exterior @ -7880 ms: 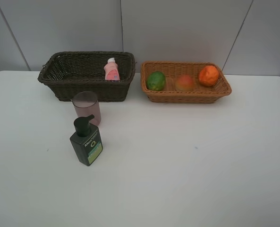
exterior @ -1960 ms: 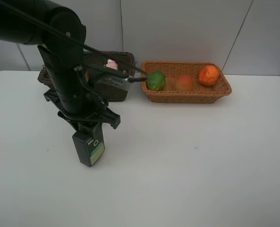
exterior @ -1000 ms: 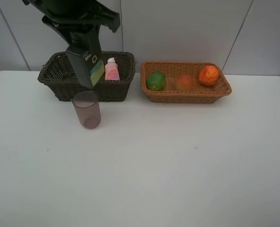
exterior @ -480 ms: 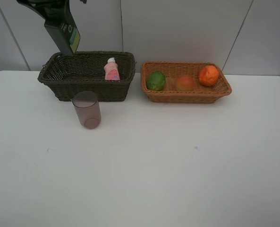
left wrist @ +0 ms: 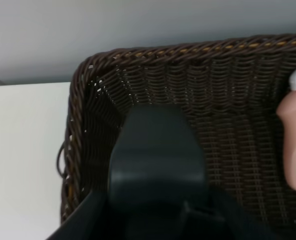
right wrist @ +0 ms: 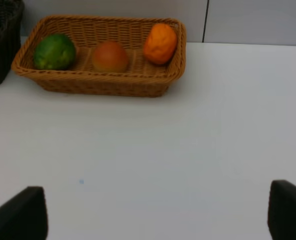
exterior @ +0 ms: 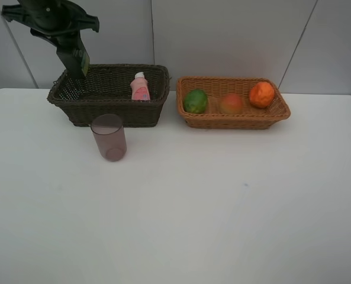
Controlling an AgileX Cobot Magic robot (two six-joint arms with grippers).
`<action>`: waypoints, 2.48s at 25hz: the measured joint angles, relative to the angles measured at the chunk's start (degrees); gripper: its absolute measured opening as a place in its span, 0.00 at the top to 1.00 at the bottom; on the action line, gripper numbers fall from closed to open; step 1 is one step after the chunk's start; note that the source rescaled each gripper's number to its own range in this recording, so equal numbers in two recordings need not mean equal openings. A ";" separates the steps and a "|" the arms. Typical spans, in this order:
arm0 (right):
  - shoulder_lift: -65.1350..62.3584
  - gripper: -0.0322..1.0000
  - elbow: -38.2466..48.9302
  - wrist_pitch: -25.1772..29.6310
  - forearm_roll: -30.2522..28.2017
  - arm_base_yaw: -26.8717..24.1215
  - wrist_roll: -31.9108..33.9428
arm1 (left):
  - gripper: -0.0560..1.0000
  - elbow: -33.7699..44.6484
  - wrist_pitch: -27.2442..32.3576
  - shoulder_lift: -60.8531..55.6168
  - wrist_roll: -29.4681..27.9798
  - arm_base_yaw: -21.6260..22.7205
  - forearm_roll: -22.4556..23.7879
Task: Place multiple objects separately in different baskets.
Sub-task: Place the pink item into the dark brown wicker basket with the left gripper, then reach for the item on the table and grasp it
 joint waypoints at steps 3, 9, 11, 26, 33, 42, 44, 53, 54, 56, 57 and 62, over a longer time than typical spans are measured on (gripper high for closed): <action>0.00 0.06 0.00 0.00 0.00 0.00 0.00 | 0.47 0.00 -2.00 3.95 -0.02 0.35 -3.16; 0.00 0.06 0.00 0.00 0.00 0.00 0.00 | 0.47 0.00 -5.49 10.21 -0.02 0.55 -9.34; 0.00 0.06 0.00 0.00 0.00 0.00 0.00 | 0.47 0.00 -5.49 11.23 -0.02 0.55 -9.88; 0.00 0.06 0.00 0.00 0.00 0.00 0.00 | 0.02 -0.22 -6.76 10.73 3.02 0.55 -10.70; 0.00 0.06 0.00 0.00 0.00 0.00 0.00 | 0.00 -0.28 -3.27 3.94 3.09 -0.73 -11.62; 0.00 0.06 0.00 0.00 0.00 0.00 0.00 | 0.00 2.77 11.29 -3.57 5.89 -6.83 -12.88; 0.00 0.06 0.00 0.00 0.00 0.00 0.00 | 0.00 6.10 11.51 -5.77 5.94 -7.34 -13.61; 0.00 0.06 0.00 0.00 0.00 0.00 0.00 | 0.00 23.15 7.94 -13.56 5.73 -7.40 -15.24; 0.00 0.06 0.00 0.00 0.00 0.00 0.00 | 0.00 24.25 7.24 -13.56 5.36 -7.40 -15.24; 0.00 0.06 0.00 0.00 0.00 0.00 0.00 | 0.00 26.44 5.33 -13.56 4.30 -7.40 -15.24; 0.00 0.06 0.00 0.00 0.00 0.00 0.00 | 0.00 27.14 4.24 -13.56 3.72 -7.40 -15.24; 0.00 0.06 0.00 0.00 0.00 0.00 0.00 | 0.00 29.11 0.16 -13.56 -0.19 -6.78 -15.22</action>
